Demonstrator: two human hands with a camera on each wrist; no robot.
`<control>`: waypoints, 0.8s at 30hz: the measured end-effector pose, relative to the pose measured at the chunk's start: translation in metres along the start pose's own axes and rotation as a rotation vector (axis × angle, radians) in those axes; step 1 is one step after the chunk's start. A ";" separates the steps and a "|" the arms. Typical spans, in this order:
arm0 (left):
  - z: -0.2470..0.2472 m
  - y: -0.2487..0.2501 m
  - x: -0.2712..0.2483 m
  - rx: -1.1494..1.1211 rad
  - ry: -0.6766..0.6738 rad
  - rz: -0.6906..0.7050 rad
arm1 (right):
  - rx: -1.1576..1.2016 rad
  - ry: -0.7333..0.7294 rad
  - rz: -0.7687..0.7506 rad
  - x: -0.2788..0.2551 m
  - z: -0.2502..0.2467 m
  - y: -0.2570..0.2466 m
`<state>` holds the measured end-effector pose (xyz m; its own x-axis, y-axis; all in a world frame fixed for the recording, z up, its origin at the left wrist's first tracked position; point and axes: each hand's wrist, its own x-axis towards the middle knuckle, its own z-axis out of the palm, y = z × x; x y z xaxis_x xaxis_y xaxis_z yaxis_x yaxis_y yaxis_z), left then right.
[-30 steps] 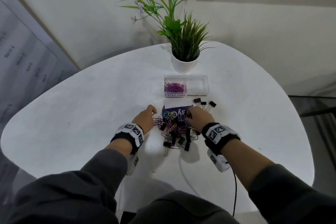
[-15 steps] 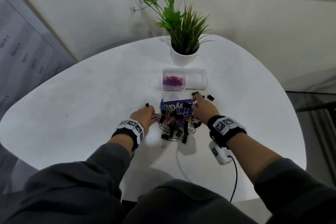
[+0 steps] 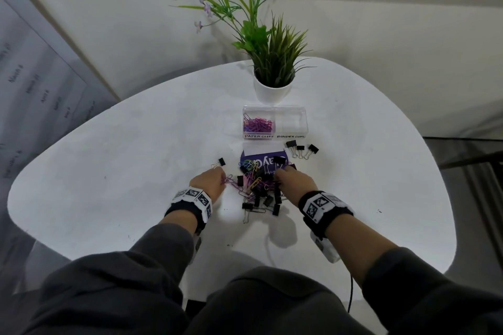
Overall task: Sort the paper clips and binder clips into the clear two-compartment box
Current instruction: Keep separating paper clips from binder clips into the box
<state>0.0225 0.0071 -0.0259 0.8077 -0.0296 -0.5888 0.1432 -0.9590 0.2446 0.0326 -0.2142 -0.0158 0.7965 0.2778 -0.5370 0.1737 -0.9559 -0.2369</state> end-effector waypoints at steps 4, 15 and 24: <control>-0.004 0.003 -0.004 -0.062 0.020 0.005 | -0.061 -0.006 0.010 0.005 0.001 0.002; -0.010 -0.002 -0.014 -0.180 -0.040 -0.015 | -0.118 -0.008 -0.014 0.011 -0.001 0.008; -0.011 -0.009 -0.018 -0.097 -0.100 -0.066 | -0.202 -0.026 -0.064 0.018 -0.006 0.004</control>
<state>0.0129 0.0195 -0.0096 0.7344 0.0004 -0.6787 0.2531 -0.9280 0.2734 0.0512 -0.2135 -0.0216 0.7651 0.3387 -0.5475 0.3385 -0.9350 -0.1054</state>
